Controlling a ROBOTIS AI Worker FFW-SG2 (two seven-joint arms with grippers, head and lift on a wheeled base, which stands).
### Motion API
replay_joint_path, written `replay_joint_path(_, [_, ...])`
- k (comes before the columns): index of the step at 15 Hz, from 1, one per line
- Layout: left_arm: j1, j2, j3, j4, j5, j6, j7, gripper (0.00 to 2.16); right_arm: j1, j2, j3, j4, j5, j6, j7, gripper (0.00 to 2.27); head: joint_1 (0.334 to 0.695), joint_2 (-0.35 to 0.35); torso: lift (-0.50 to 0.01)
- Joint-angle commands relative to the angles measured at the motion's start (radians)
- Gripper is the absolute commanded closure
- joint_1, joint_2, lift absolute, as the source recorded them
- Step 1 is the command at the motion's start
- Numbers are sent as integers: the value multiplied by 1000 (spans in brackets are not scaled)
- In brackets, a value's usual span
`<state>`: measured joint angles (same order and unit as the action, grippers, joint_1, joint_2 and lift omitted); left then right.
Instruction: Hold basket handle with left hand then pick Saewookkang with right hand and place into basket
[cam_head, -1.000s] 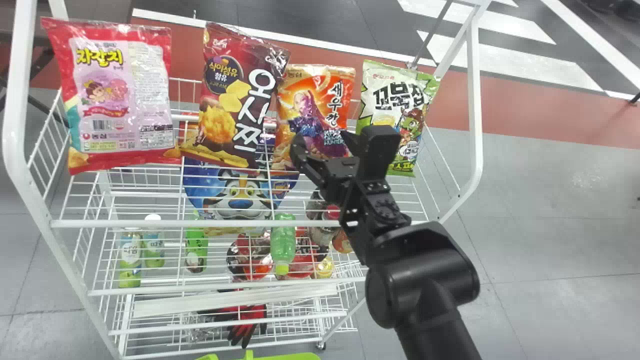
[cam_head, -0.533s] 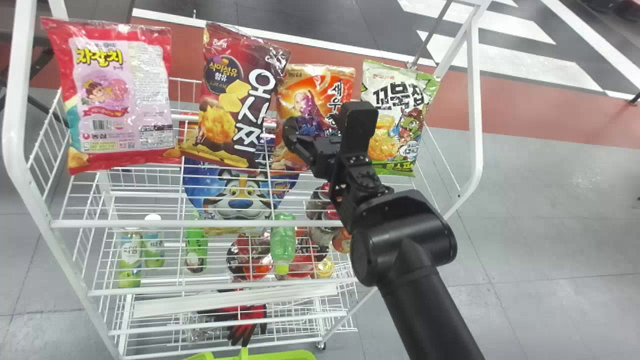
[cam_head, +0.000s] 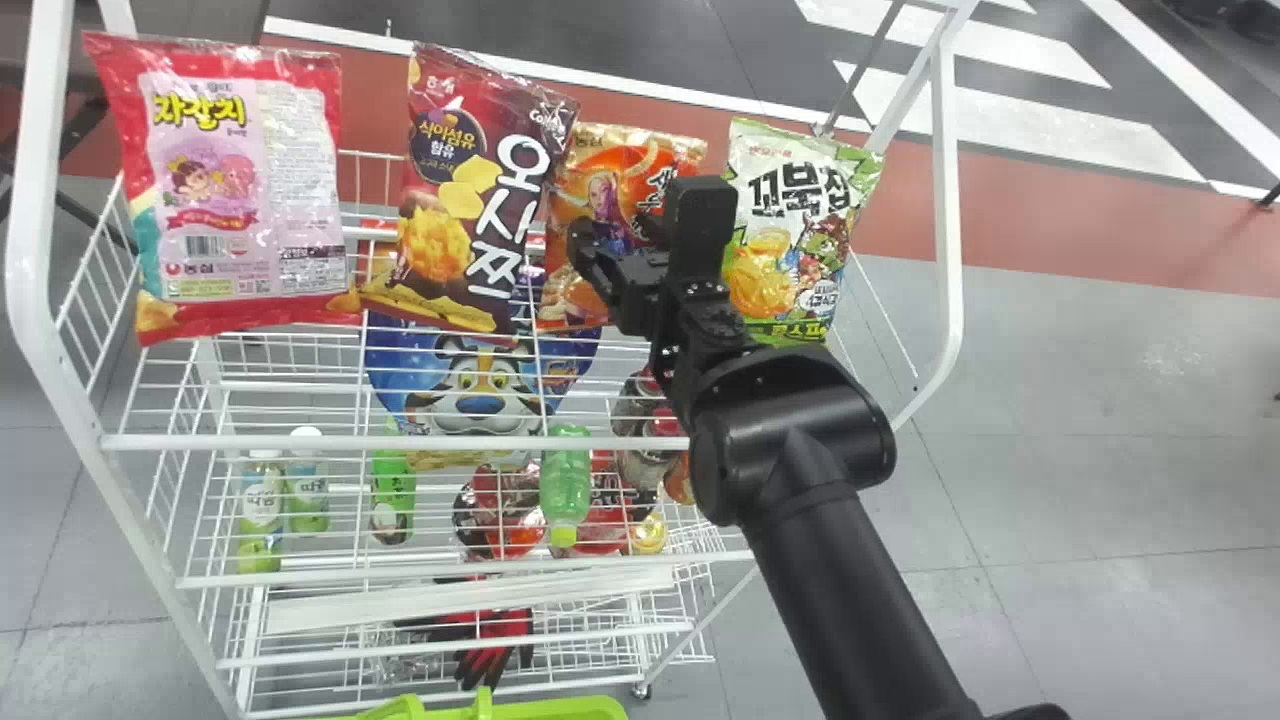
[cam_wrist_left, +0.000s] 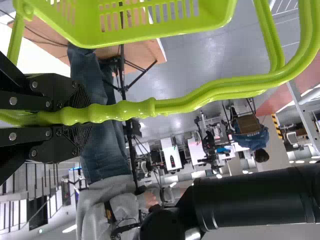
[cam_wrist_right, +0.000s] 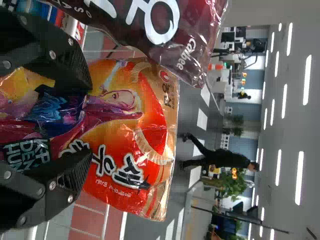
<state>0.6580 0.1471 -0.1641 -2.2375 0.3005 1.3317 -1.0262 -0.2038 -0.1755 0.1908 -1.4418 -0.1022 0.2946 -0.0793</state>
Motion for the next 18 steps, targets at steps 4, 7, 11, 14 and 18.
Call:
replay_joint_path(4, [-1, -4, 1, -1, 2, 2, 3, 1774, 47, -12, 13, -75, 2, -1, -71, 2216, 695, -350, -19])
replay_joint_path(7, [-1, -4, 1, -2, 2, 2, 5, 1774, 80, -22, 10, -141, -8, 12, -129, 2216, 695, -350, -19])
replay_joint_path(11, [-8, -3, -2, -5, 2, 2, 5, 1774, 132, -44, 1, -258, -39, 21, -160, 2216, 695, -350, -19])
replay_joint_path(14, [-9, -3, -2, -8, 2, 2, 3, 1774, 205, -70, -21, -434, -80, 119, -172, 2216, 695, -350, -19])
replay_joint_path(18, [-9, -4, -2, -13, 2, 2, 3, 1774, 348, -114, -67, -730, -139, 413, -185, 2216, 695, -350, -19])
